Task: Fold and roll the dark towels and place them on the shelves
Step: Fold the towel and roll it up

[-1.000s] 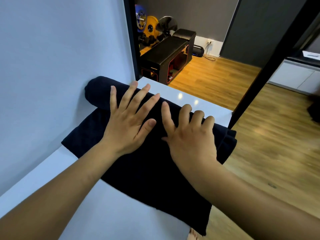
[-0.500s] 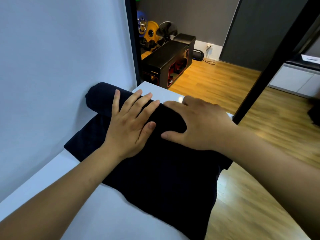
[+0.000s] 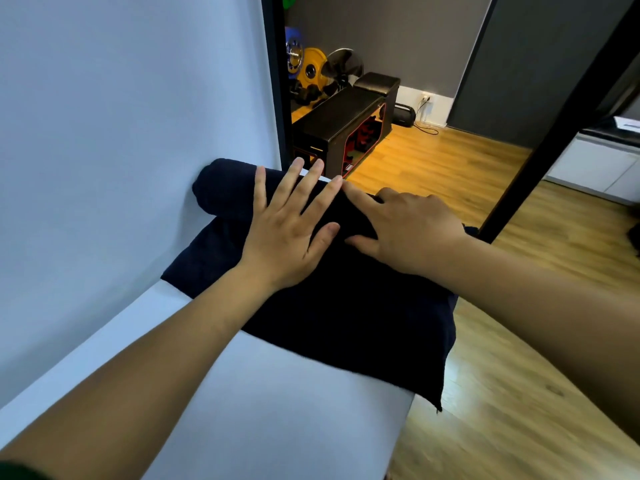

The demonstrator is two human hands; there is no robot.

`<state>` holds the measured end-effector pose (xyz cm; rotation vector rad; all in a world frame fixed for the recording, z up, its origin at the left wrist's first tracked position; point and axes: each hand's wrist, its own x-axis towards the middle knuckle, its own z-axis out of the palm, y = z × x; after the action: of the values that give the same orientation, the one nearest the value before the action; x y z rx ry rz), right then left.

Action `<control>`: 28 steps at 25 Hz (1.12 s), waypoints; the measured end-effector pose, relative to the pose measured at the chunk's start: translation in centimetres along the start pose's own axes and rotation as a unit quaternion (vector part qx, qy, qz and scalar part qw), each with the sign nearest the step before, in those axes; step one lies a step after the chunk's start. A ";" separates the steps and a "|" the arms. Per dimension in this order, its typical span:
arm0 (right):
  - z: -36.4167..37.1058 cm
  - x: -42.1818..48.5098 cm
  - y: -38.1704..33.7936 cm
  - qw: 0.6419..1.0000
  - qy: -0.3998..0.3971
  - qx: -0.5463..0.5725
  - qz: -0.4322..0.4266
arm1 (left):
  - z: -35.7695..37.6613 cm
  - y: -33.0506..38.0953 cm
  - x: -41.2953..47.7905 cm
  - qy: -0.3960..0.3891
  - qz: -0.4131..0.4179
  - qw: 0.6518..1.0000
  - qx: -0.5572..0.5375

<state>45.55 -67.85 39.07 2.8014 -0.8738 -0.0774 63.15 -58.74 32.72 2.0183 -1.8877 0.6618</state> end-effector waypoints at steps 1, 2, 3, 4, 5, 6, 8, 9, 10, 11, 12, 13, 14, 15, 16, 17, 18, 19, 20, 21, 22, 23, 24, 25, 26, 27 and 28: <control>0.0 -0.1 -0.3 1.000 0.006 -0.006 0.005 | 0.0 0.0 0.0 0.000 0.000 1.000 0.007; 0.3 -0.4 -0.9 1.000 0.013 -0.012 0.015 | -0.1 -0.2 -0.2 0.003 0.002 1.000 0.010; 0.7 -1.0 -1.7 0.999 0.031 -0.019 0.029 | -0.3 -0.5 -0.4 0.008 0.006 1.000 0.007; 1.1 -1.7 -2.7 0.997 0.052 -0.032 0.042 | -0.5 -0.8 -0.8 0.016 0.008 1.000 -0.002; 1.4 -2.3 -3.8 0.995 0.067 -0.050 0.054 | -0.8 -1.1 -1.2 0.021 0.009 1.000 -0.012; 1.6 -3.1 -4.9 0.993 0.075 -0.064 0.059 | -1.0 -1.5 -1.7 0.027 0.012 0.999 -0.020; 2.0 -4.7 -7.1 0.995 0.060 -0.051 0.062 | -1.3 -2.0 -3.1 0.046 0.024 0.998 -0.035; 2.2 -5.8 -8.2 0.996 0.045 -0.037 0.061 | -1.4 -2.2 -4.0 0.057 0.030 0.997 -0.043; 2.3 -6.9 -9.2 0.997 0.038 -0.028 0.053 | -1.5 -2.4 -4.9 0.070 0.035 0.996 -0.049; 1.9 -8.0 -10.0 0.998 0.039 -0.032 0.041 | -1.6 -2.4 -5.7 0.086 0.040 0.994 -0.051; 1.0 -8.6 -10.3 0.997 0.059 -0.035 0.028 | -1.7 -2.4 -6.1 0.102 0.041 0.993 -0.050; -0.5 -8.6 -9.7 0.997 0.074 -0.032 0.009 | -1.8 -2.4 -6.3 0.113 0.037 0.992 -0.048; -2.0 -7.7 -8.4 0.997 0.070 -0.025 -0.013 | -1.9 -2.4 -6.4 0.116 0.033 0.991 -0.051; -3.4 -6.5 -6.7 0.998 0.053 0.011 -0.019 | -1.9 -2.4 -6.3 0.113 0.030 0.992 -0.056; -4.3 -5.2 -4.7 0.997 0.020 0.072 -0.005 | -2.0 -2.4 -6.1 0.106 0.031 0.992 -0.060; -4.9 -4.0 -2.9 0.991 -0.034 0.130 0.011 | -2.0 -2.4 -6.0 0.098 0.034 0.993 -0.062; -4.9 -3.2 -1.7 0.975 -0.081 0.205 0.030 | -1.9 -2.5 -5.8 0.089 0.039 0.993 -0.063; -4.6 -3.1 -1.4 0.956 -0.118 0.266 0.046 | -1.8 -2.6 -5.6 0.079 0.047 0.994 -0.066; -3.9 -3.4 -1.8 0.946 -0.134 0.290 0.052 | -1.7 -2.8 -5.4 0.071 0.056 0.993 -0.072; -3.3 -3.9 -2.4 0.950 -0.138 0.277 0.051 | -1.5 -2.9 -5.1 0.065 0.068 0.992 -0.081; -2.5 -4.5 -2.9 0.959 -0.135 0.243 0.052 | -1.3 -2.9 -4.8 0.062 0.081 0.991 -0.092; -1.8 -5.0 -3.1 0.967 -0.127 0.215 0.058 | -1.0 -3.0 -4.4 0.056 0.096 0.988 -0.105; -1.5 -5.3 -3.1 0.968 -0.123 0.208 0.068 | -0.8 -3.0 -4.0 0.049 0.109 0.986 -0.116; -1.3 -5.4 -2.6 0.963 -0.127 0.226 0.080 | -0.6 -2.9 -3.5 0.041 0.116 0.985 -0.121; -1.3 -5.2 -2.0 0.948 -0.134 0.272 0.096 | -0.3 -2.6 -2.9 0.037 0.116 0.985 -0.120; -1.1 -4.7 -1.1 0.929 -0.140 0.324 0.113 | 0.0 -2.1 -2.2 0.033 0.111 0.987 -0.115; -0.9 -4.1 -0.2 0.915 -0.142 0.357 0.125 | 0.4 -1.7 -1.6 0.028 0.103 0.988 -0.110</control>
<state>42.39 -65.23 39.92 3.3488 -1.6032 -0.1570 64.84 -57.43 31.75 1.6685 -2.0532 0.5264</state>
